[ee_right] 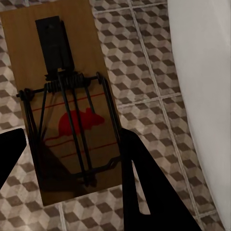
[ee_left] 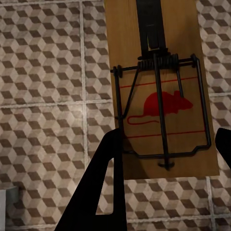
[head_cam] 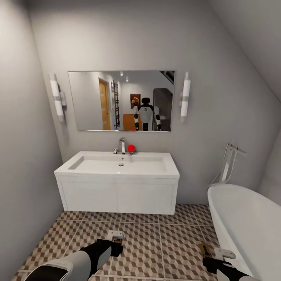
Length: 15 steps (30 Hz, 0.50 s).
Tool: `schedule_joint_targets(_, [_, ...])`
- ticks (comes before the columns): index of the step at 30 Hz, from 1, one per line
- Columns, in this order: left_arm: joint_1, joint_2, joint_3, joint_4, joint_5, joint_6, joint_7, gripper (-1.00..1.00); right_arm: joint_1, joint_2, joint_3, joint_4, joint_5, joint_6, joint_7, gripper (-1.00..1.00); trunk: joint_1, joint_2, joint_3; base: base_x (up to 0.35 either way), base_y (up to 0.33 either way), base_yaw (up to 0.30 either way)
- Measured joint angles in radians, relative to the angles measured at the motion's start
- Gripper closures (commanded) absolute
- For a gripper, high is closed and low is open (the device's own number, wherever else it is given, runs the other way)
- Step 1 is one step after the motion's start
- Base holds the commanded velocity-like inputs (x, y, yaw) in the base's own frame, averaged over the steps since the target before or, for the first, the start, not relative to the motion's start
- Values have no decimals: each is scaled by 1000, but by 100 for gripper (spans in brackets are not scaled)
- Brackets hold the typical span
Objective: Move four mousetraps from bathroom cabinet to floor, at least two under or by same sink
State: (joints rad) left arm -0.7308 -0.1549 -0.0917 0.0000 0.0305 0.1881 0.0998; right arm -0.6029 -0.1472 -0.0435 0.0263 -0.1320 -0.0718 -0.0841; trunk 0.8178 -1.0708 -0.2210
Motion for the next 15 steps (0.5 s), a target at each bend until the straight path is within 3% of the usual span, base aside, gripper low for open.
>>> schedule_joint_targets(6, [0,1,0,0,0,0,0,100,0,0,0,0,1,-1,1,100,23,-42,-19,0,0,0])
schedule_joint_targets(15, [0,2,0,-1,0,0,0,100,0,1,-4,0,66,-9,-4,100,58,-105,-47,0,0,0])
